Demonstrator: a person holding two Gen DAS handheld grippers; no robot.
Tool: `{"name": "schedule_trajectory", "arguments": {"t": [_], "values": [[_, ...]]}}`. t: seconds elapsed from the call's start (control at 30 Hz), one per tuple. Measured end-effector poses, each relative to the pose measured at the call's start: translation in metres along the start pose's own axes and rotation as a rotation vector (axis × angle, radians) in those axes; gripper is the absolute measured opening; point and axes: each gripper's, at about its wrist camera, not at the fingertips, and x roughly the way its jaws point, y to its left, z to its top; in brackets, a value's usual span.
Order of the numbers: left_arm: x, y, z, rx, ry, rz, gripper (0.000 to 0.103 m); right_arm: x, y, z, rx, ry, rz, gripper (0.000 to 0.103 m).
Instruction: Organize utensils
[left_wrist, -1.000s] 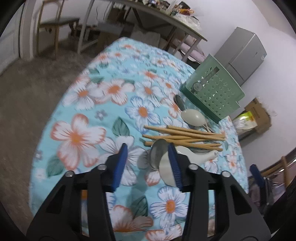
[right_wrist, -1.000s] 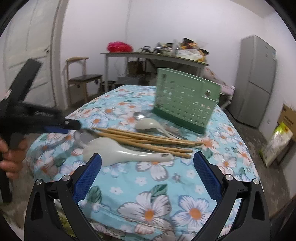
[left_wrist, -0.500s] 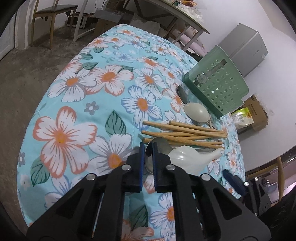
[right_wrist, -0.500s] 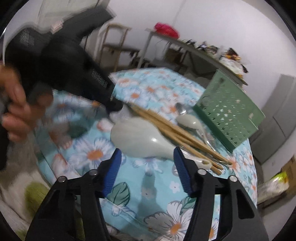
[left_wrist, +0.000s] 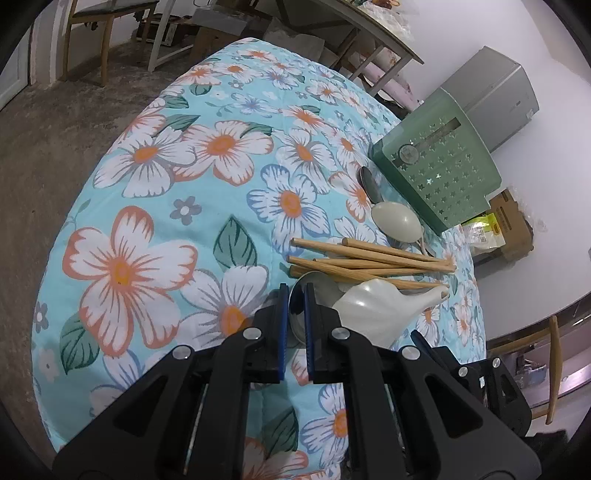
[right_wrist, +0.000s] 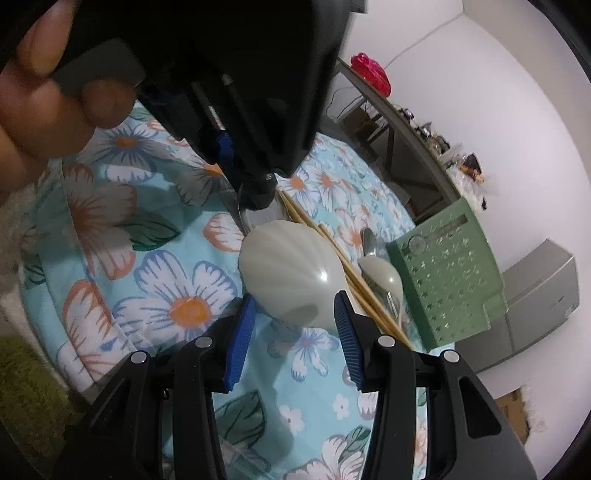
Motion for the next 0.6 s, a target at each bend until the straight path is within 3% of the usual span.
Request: {"name": "schedule_trajectory", "arguments": {"t": [0.17,0.3,0.37,0.5,0.6], "values": [[0.000,-0.002,0.000,0.003,0.009,0.004,0.006,0.001,0.003,0.007,-0.028,-0.002,-0.010,0.044],[-0.001,-0.004,0.001,0.011,0.018,0.009,0.006,-0.001,0.000,0.011,-0.058,0.013,0.049,0.045],[-0.001,-0.006,0.002,0.018,0.020,0.011,0.006,0.001,0.000,0.012,-0.073,0.007,0.040,0.051],[-0.002,-0.008,0.003,0.022,0.020,0.015,0.006,0.006,0.001,0.017,-0.072,-0.004,0.026,0.052],[-0.002,-0.008,0.004,0.026,0.018,0.015,0.006,0.007,-0.002,0.018,-0.026,0.007,0.050,0.039]]}}
